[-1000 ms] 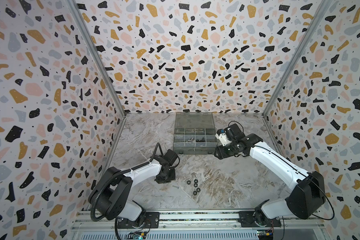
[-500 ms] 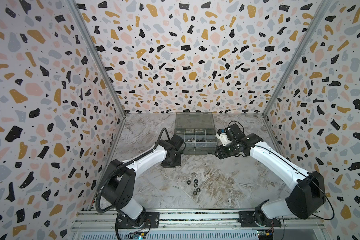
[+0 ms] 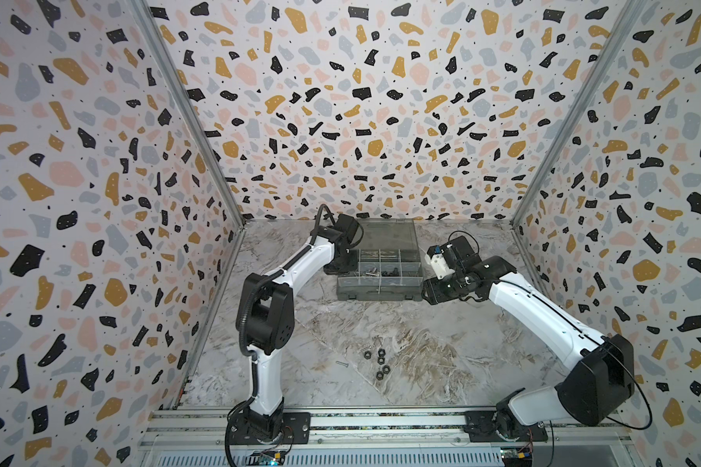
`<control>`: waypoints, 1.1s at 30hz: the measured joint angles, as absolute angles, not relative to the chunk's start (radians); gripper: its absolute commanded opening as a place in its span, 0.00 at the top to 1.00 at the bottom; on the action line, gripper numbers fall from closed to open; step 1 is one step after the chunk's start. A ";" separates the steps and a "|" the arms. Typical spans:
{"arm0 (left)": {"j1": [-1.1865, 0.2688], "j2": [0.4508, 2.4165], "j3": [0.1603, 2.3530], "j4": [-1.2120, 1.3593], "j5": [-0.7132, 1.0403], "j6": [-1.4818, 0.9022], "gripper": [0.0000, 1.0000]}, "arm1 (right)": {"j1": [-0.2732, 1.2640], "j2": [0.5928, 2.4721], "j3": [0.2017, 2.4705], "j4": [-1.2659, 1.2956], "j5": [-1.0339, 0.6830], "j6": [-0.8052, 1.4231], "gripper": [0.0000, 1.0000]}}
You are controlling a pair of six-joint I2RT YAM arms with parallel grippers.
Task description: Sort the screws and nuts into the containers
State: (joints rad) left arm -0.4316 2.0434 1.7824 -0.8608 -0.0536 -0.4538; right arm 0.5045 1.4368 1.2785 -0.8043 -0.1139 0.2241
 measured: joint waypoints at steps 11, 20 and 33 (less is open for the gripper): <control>-0.425 2.230 1.957 -0.875 -0.024 -0.412 0.81 | 0.489 1.437 1.317 -0.843 -0.059 0.247 0.40; -0.421 2.181 1.901 -0.894 -0.008 -0.388 0.67 | 0.488 1.441 1.325 -0.853 -0.056 0.261 0.40; -0.458 1.615 1.181 -0.842 0.047 -0.326 0.66 | 0.534 1.501 1.333 -0.826 -0.108 0.245 0.40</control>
